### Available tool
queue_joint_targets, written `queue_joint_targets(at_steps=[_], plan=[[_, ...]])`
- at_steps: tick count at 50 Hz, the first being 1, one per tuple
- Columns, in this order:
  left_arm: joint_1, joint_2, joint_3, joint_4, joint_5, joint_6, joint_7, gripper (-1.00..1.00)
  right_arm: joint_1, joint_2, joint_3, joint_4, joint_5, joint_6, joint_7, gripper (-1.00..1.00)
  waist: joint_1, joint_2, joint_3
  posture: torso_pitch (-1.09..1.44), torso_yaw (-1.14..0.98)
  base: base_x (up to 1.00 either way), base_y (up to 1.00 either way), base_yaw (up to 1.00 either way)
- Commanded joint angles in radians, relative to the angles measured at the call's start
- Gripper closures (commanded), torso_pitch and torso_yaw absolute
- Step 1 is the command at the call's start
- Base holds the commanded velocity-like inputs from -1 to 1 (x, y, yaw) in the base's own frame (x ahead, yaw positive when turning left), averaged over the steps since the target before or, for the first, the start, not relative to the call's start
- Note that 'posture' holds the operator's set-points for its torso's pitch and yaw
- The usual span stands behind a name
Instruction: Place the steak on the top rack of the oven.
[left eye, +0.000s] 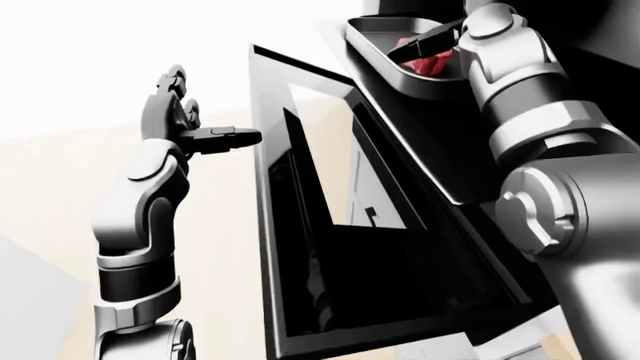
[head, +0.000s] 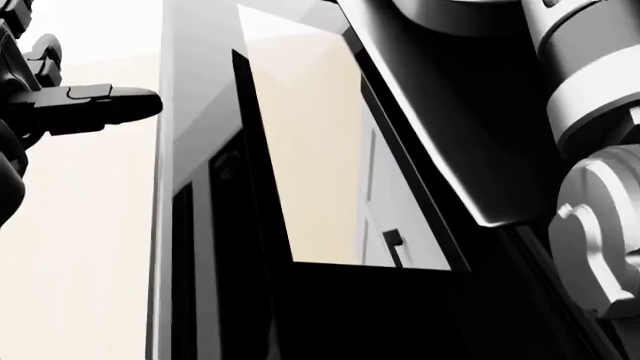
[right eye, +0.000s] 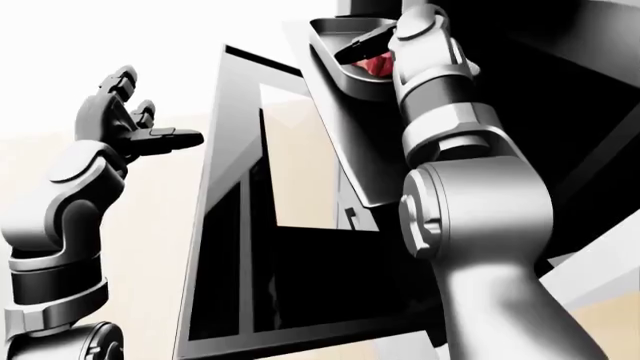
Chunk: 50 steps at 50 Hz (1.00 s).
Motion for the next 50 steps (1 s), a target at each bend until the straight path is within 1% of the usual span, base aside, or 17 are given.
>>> queue_joint_targets(at_steps=[1,3,5,12,14,17,19,24,33,35,36,37,38,39,42,44,50], plan=[[-0.048,0.017,0.010,-0.024,0.004,-0.032,-0.001,-1.00,-0.059,-0.009,0.000,-0.050,0.005,-0.021,0.011,-1.00,0.000,0.002,-0.035,0.00,0.00,0.00,0.00,0.00],[-0.066,0.021,0.008,-0.007,0.007,-0.036,0.000,-1.00,-0.069,-0.004,-0.012,-0.053,0.027,-0.006,0.039,-1.00,-0.001,0.002,-0.035,0.00,0.00,0.00,0.00,0.00],[-0.097,0.029,0.006,0.025,0.012,-0.041,0.000,-1.00,-0.079,0.004,-0.016,-0.057,0.047,0.035,0.090,-1.00,-0.001,0.002,-0.034,0.00,0.00,0.00,0.00,0.00],[-0.232,0.058,-0.008,0.182,0.038,-0.087,0.001,-1.00,-0.106,0.018,-0.018,-0.084,0.109,0.108,0.191,-1.00,-0.005,0.004,-0.032,0.00,0.00,0.00,0.00,0.00],[-0.271,0.069,-0.014,0.230,0.051,-0.104,-0.002,-1.00,-0.115,0.019,-0.014,-0.092,0.122,0.117,0.204,-1.00,-0.005,0.005,-0.032,0.00,0.00,0.00,0.00,0.00],[-0.335,0.082,-0.021,0.307,0.067,-0.129,-0.008,-1.00,-0.127,0.024,-0.032,-0.107,0.170,0.153,0.214,-1.00,-0.005,0.004,-0.032,0.00,0.00,0.00,0.00,0.00],[-0.366,0.094,-0.025,0.345,0.077,-0.139,-0.015,-1.00,-0.131,0.026,-0.030,-0.119,0.192,0.167,0.227,-1.00,-0.005,0.004,-0.031,0.00,0.00,0.00,0.00,0.00],[-0.454,0.121,-0.033,0.435,0.106,-0.152,-0.034,-1.00,-0.140,0.036,-0.006,-0.154,0.221,0.179,0.243,-1.00,-0.006,0.004,-0.029,0.00,0.00,0.00,0.00,0.00],[-0.554,0.152,-0.038,0.532,0.149,-0.183,-0.063,-1.00,-0.128,0.061,0.022,-0.245,0.247,0.206,0.262,-1.00,-0.008,0.007,-0.023,0.00,0.00,0.00,0.00,0.00],[-0.566,0.159,-0.046,0.551,0.170,-0.215,-0.071,-1.00,-0.117,0.068,0.030,-0.281,0.251,0.211,0.263,-1.00,-0.008,0.007,-0.022,0.00,0.00,0.00,0.00,0.00],[-0.565,0.167,-0.063,0.550,0.197,-0.253,-0.079,-1.00,-0.112,0.070,0.027,-0.298,0.257,0.201,0.258,-1.00,-0.009,0.007,-0.022,0.00,0.00,0.00,0.00,0.00],[-0.572,0.159,-0.042,0.558,0.192,-0.264,-0.064,-1.00,-0.104,0.068,0.044,-0.321,0.243,0.188,0.253,-1.00,-0.009,0.007,-0.021,0.00,0.00,0.00,0.00,0.00],[-0.571,0.164,-0.049,0.560,0.207,-0.274,-0.064,-1.00,-0.099,0.074,0.036,-0.349,0.256,0.190,0.256,-1.00,-0.009,0.007,-0.020,0.00,0.00,0.00,0.00,0.00],[-0.567,0.158,-0.039,0.556,0.201,-0.284,-0.063,-1.00,-0.084,0.076,0.047,-0.377,0.250,0.191,0.259,-1.00,-0.008,0.007,-0.020,0.00,0.00,0.00,0.00,0.00],[-0.550,0.154,-0.037,0.534,0.212,-0.299,-0.057,-1.00,-0.054,0.082,0.054,-0.448,0.253,0.206,0.267,-1.00,-0.009,0.007,-0.019,0.00,0.00,0.00,0.00,0.00],[-0.534,0.143,-0.021,0.500,0.201,-0.322,-0.043,-1.00,-0.030,0.078,0.072,-0.486,0.230,0.183,0.270,-1.00,-0.009,0.007,-0.018,0.00,0.00,0.00,0.00,0.00],[-0.508,0.139,-0.024,0.422,0.193,-0.358,-0.025,-1.00,-0.013,0.087,0.080,-0.524,0.201,0.147,0.291,-1.00,-0.011,0.005,-0.018,0.00,0.00,0.00,0.00,0.00]])
